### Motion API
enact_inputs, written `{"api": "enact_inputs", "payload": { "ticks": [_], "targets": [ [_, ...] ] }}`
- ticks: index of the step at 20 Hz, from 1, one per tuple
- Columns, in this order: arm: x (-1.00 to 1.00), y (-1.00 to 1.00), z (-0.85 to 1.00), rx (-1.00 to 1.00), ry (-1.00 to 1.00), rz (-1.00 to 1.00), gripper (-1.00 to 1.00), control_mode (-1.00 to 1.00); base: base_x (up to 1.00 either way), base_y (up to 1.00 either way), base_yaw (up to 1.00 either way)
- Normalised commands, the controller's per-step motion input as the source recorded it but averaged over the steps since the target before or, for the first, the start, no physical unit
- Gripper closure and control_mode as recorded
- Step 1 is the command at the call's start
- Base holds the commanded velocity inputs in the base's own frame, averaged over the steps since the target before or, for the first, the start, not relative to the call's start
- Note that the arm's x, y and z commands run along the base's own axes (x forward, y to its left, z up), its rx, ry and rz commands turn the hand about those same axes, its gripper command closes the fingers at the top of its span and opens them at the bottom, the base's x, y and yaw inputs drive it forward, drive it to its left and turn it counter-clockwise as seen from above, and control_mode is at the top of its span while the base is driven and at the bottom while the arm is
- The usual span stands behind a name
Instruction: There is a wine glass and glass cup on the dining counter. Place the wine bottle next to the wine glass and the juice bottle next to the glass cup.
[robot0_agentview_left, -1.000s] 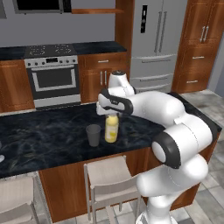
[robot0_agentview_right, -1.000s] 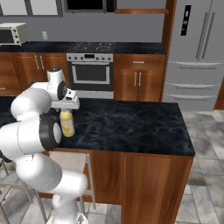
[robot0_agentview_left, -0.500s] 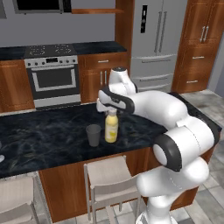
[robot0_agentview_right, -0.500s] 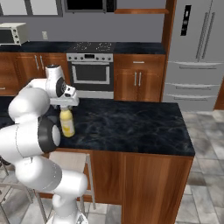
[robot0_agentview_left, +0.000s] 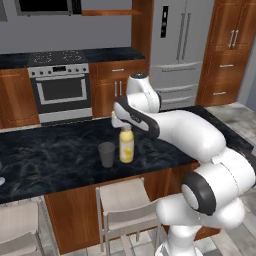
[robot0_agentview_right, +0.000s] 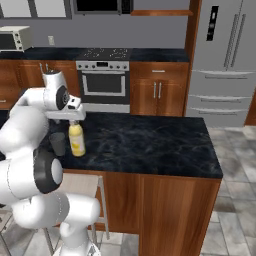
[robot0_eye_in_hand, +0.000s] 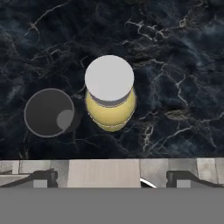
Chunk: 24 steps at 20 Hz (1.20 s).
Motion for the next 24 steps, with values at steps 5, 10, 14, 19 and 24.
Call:
{"api": "enact_inputs", "payload": {
  "ticks": [5,10,14,19,24],
  "targets": [
    [-0.51,-0.18,0.09,0.0,0.0,-0.03,-1.0,-1.0,0.0,0.0,0.0],
    [-0.53,-0.38,0.03,0.06,0.0,0.0,-1.0,-1.0,0.0,0.0,0.0],
    [-0.43,-0.42,0.14,0.09,0.0,0.0,-1.0,-1.0,0.0,0.0,0.0],
    [-0.35,-0.36,0.16,0.05,0.0,0.0,-1.0,-1.0,0.0,0.0,0.0],
    [-0.23,-0.18,0.13,0.0,0.0,0.0,-1.0,-1.0,0.0,0.0,0.0]
  ]
}}
